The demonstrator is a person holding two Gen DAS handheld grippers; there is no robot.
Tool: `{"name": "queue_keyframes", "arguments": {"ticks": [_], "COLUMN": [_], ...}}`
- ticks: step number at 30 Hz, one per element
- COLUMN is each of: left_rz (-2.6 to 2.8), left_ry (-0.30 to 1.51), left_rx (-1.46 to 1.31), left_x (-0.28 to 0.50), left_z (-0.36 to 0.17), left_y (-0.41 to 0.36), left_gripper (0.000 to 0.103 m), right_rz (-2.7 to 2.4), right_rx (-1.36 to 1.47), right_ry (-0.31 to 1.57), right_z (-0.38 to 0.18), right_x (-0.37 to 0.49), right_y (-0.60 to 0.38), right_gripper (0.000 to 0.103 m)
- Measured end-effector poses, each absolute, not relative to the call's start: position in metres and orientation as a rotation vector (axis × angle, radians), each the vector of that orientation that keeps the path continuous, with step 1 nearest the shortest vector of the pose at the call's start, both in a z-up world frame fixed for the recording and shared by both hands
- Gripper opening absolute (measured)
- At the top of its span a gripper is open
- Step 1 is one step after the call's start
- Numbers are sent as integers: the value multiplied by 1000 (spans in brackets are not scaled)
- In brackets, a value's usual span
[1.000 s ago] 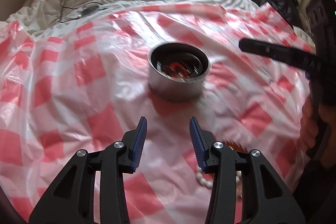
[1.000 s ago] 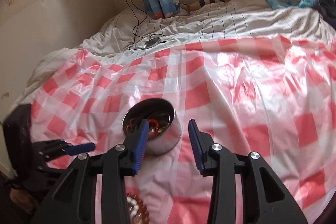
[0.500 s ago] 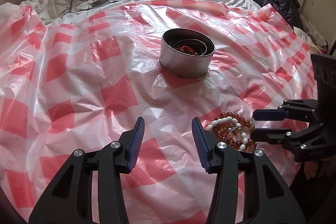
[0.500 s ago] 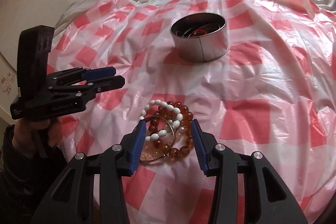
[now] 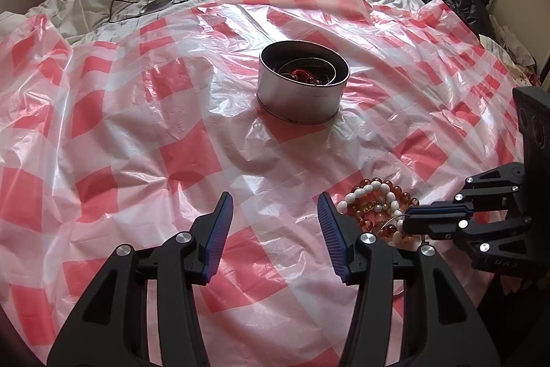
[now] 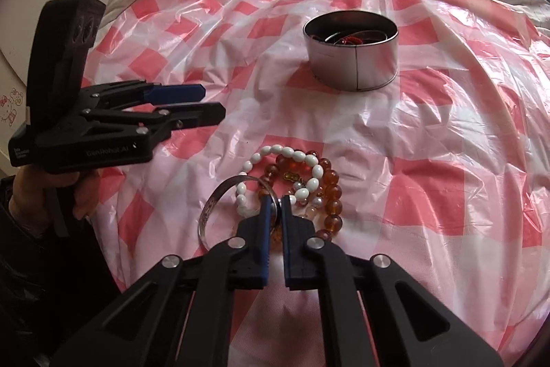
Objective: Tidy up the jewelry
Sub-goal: 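Close the right tool on the silver bangle and lift it, then close the left tool on the white-bead bracelet while the right tool holds the bangle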
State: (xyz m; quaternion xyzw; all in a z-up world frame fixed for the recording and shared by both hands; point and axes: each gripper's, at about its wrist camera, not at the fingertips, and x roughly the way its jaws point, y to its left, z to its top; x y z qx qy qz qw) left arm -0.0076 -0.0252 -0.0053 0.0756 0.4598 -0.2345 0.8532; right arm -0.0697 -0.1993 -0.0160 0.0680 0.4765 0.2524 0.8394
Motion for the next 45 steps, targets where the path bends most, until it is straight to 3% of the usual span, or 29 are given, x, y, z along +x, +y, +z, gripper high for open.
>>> {"name": "queue_keyframes", "arguments": {"ticks": [15,40,42,44,45], "left_rz": [-599,-691,-700,-718,-718], "left_ry": [993,964,968,987,996], "left_rx": [269,298,291,269,270], "left_x": [-16,-26,-26,-25,-24], "left_z": [-30,-37,-37,-37,-37], "left_y": [-65,-89,-89,-88,-87], "left_gripper": [51,53,48,17,13], "right_rz": [221,113,111,110,108], "right_rx": [290,305,303,302,301], "right_ry": [864,945,950,954,957], "right_z": [7,-15,-16,-17,-18], "right_x": [-63,-46,-45,-44,-44], "right_y": [-273,-289,-289,-289,-289], "right_gripper": [6,6,6,6,6]}}
